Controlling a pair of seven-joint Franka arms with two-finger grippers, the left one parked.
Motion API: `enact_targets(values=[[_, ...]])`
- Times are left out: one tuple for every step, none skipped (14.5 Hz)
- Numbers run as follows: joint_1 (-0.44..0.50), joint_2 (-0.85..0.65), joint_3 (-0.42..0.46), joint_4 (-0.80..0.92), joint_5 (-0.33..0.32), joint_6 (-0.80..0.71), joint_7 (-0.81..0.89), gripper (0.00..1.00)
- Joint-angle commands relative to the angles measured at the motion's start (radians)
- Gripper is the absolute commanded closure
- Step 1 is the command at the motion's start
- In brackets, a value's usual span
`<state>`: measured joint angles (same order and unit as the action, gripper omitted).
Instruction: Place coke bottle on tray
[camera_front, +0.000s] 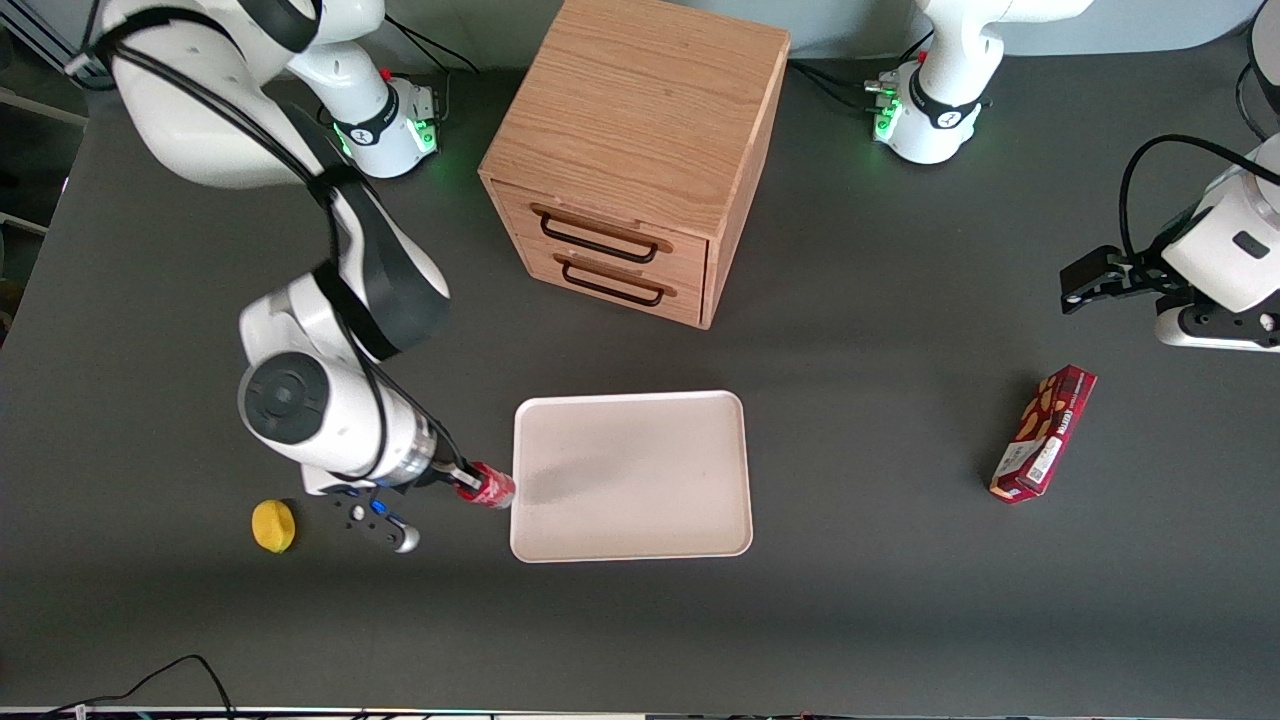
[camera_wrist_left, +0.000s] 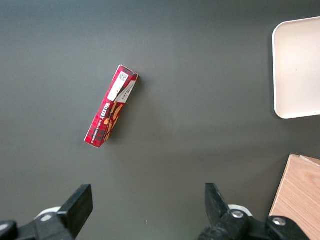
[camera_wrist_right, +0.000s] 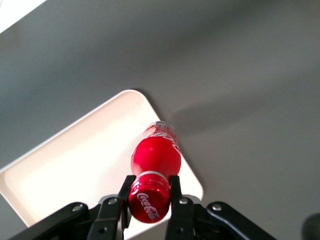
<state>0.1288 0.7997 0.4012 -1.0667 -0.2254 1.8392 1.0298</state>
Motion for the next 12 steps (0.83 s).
enact_targets(values=[[0.020, 0.055, 0.016, 0.074, -0.028, 0.024, 0.076, 1.00], [0.023, 0.065, 0.016, 0.073, -0.049, 0.035, 0.081, 1.00], [0.028, 0.075, 0.016, 0.071, -0.063, 0.041, 0.099, 1.00], [0.028, 0.088, 0.016, 0.071, -0.064, 0.064, 0.122, 1.00], [0.032, 0.102, 0.016, 0.070, -0.066, 0.095, 0.136, 1.00], [0.035, 0.113, 0.016, 0.070, -0.066, 0.110, 0.145, 1.00], [0.038, 0.114, 0.016, 0.070, -0.066, 0.112, 0.147, 1.00], [0.038, 0.113, 0.016, 0.070, -0.066, 0.111, 0.147, 1.00], [0.037, 0.113, 0.016, 0.070, -0.066, 0.111, 0.148, 0.80], [0.038, 0.113, 0.016, 0.068, -0.068, 0.111, 0.147, 0.01], [0.037, 0.110, 0.016, 0.062, -0.081, 0.111, 0.144, 0.00], [0.029, 0.101, 0.018, 0.060, -0.094, 0.098, 0.139, 0.00]])
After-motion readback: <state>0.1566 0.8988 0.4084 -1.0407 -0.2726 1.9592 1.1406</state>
